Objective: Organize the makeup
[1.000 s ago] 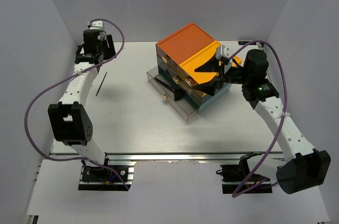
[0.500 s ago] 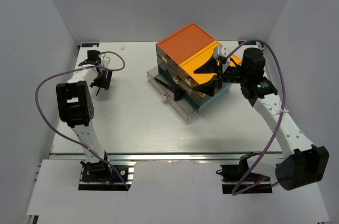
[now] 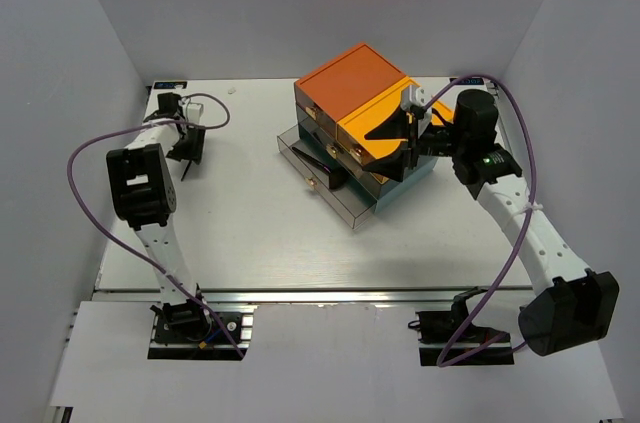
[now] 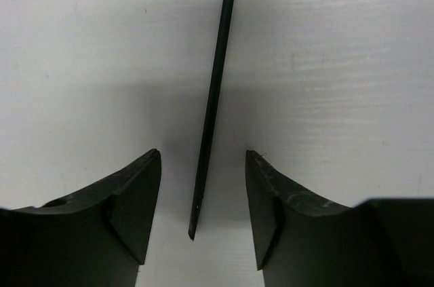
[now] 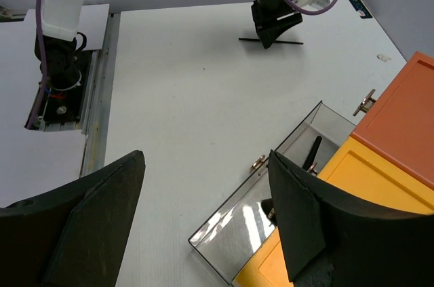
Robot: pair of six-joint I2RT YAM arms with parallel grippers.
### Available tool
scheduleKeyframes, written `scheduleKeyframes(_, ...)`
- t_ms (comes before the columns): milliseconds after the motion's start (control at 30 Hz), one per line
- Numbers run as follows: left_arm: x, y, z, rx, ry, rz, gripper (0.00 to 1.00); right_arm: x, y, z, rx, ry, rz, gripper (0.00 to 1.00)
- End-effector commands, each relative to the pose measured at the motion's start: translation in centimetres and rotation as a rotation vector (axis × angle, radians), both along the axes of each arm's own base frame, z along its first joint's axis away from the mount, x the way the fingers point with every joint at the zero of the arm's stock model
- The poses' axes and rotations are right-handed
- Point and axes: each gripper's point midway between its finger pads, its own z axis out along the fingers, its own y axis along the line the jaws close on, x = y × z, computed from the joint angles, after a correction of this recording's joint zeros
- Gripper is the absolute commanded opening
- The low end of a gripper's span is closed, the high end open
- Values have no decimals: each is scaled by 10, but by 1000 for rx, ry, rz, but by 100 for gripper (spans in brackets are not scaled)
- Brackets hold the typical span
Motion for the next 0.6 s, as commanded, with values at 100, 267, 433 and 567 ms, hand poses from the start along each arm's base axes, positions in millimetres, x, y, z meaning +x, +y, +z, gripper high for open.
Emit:
scheduleKeyframes(100, 13, -11, -11, -76, -50, 5, 56, 7, 1, 19, 17, -56, -2, 78)
scheduleKeyframes(267, -10, -20, -27, -106, -58, -6, 42, 8, 0, 17, 13, -56, -13, 79)
scheduleKeyframes(433, -31, -28, -43, -153, -59, 13, 19, 11, -1, 19, 15, -61, -16, 79)
scheduleKeyframes(567, -40, -36, -53, -193, -37, 10, 16, 13, 0, 22, 17, -68, -16, 78)
